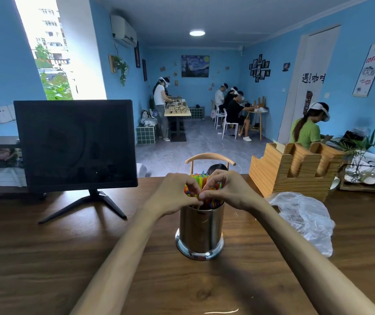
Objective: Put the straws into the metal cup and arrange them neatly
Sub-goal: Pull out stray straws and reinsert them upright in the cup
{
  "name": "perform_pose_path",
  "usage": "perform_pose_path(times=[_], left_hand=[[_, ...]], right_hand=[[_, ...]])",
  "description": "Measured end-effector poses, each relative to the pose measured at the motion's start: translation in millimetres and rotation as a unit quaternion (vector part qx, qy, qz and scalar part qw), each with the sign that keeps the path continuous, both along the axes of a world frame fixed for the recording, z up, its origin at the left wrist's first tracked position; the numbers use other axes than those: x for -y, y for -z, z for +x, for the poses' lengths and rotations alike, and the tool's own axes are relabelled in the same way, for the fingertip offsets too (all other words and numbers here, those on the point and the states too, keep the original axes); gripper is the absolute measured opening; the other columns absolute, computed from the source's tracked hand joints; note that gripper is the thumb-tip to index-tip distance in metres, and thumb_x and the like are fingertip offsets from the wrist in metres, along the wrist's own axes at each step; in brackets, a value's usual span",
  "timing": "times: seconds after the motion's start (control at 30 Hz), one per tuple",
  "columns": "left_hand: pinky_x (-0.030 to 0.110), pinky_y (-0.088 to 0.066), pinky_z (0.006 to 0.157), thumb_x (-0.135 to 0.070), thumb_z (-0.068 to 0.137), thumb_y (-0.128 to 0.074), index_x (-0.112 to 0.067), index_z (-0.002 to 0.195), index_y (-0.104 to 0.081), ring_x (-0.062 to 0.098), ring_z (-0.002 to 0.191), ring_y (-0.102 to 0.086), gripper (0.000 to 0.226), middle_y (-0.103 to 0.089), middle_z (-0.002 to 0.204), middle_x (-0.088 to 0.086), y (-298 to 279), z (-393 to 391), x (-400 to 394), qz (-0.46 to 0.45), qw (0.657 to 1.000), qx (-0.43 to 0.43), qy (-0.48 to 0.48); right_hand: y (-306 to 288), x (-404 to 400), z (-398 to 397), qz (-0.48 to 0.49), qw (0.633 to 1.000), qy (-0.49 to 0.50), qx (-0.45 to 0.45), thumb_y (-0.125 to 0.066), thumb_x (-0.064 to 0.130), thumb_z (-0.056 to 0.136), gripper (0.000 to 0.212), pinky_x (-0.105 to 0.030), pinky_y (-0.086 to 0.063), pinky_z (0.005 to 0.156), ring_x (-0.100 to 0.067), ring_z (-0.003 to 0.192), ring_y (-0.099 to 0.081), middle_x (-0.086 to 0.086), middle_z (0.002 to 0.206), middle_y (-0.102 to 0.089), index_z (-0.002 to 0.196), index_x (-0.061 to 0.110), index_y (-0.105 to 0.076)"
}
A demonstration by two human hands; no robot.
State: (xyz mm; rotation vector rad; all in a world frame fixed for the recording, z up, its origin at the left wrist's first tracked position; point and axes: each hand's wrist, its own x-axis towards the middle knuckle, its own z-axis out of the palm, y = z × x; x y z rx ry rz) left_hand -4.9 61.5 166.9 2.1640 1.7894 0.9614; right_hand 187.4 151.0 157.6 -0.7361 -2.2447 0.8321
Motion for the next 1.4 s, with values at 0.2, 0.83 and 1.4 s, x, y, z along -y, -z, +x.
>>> perform_pose_path(times=[0.2, 0.83, 1.4], left_hand=[[0.025, -0.037, 0.074, -0.027, 0.08, -0.08, -0.033, 0.083, -0.071, 0.004, 0.087, -0.051, 0.011, -0.063, 0.085, -0.017, 2, 1, 0, 0.053, 0.998, 0.026, -0.011], [0.023, -0.058, 0.075, -0.015, 0.087, -0.08, -0.016, 0.098, -0.073, 0.01, 0.084, -0.075, 0.013, -0.077, 0.09, -0.001, -24, 0, 5, 0.3, 0.849, 0.417, -0.128], [0.013, -0.039, 0.058, -0.043, 0.082, -0.081, -0.029, 0.076, -0.073, -0.001, 0.061, -0.053, 0.017, -0.065, 0.066, -0.009, 4, 13, 0, 0.061, 0.985, 0.142, -0.081]], right_hand=[[4, 1, 2, 0.007, 1.0, 0.0, -0.026, -0.08, 0.055, 0.067, 0.039, -0.042, -0.056, 0.087, -0.019, 0.097, -0.063, -0.002, 0.099, -0.067, 0.083, 0.02, -0.079], [-19, 9, 12, -0.011, 0.98, 0.049, -0.194, -0.064, 0.013, 0.099, 0.01, -0.021, -0.052, 0.064, -0.014, 0.076, -0.07, -0.007, 0.086, -0.075, 0.101, 0.012, -0.074], [-36, 11, -8, 0.083, 0.956, 0.112, -0.257, -0.069, 0.007, 0.094, 0.052, -0.026, -0.06, 0.062, -0.013, 0.072, -0.073, -0.001, 0.088, -0.072, 0.133, 0.029, -0.043]])
